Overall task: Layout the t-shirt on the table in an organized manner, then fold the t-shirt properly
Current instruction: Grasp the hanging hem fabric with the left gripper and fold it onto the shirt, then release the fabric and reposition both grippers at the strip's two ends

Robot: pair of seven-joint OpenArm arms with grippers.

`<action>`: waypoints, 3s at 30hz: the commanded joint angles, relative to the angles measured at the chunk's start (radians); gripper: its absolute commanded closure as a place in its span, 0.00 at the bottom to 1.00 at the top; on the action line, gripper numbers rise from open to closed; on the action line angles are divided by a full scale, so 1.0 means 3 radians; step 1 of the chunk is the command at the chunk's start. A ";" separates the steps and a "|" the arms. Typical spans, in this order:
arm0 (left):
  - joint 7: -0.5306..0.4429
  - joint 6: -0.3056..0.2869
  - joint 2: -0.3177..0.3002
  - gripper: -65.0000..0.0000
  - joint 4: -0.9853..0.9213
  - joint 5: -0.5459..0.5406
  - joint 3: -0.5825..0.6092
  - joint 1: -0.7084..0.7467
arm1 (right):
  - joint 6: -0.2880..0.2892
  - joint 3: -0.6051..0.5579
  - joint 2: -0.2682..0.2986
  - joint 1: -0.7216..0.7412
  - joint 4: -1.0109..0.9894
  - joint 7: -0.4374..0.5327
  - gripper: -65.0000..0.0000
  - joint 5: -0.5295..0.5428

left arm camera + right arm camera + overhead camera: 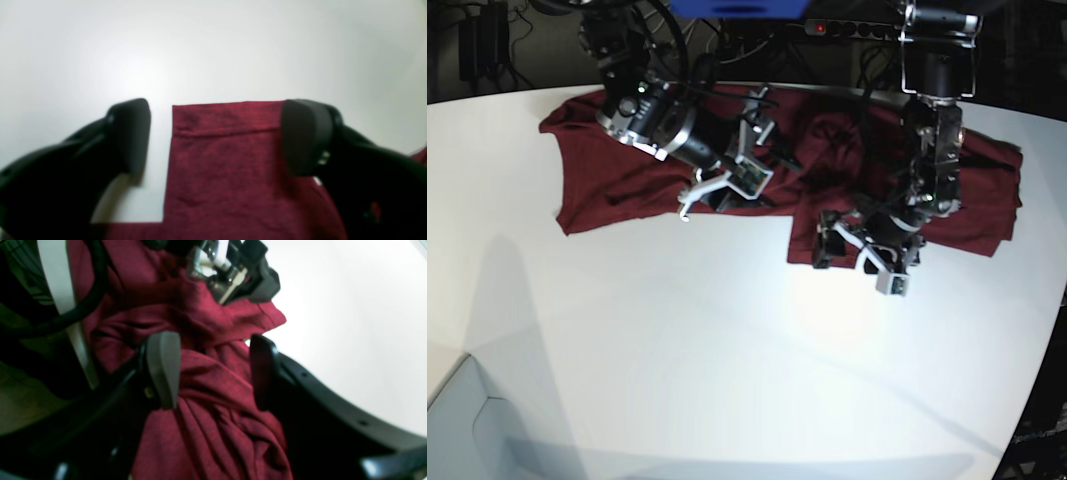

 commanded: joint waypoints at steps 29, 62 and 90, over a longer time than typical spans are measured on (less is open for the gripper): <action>0.0921 -0.0020 -0.0006 1.00 0.1672 -0.0018 -0.1943 0.0237 | 0.0010 0.0006 -0.0019 0.0053 0.0042 0.0093 0.49 0.0053; 0.0936 -0.0026 0.0112 0.46 0.1672 -0.0080 -0.2588 0.0841 | 0.0010 0.0139 0.0032 0.0053 0.0037 0.0093 0.48 0.0053; 0.0844 -0.0026 -0.0870 0.00 0.0541 -0.0294 -0.1810 0.0447 | 0.0010 0.1024 -0.0285 -0.0034 0.0037 -0.0373 0.32 0.0068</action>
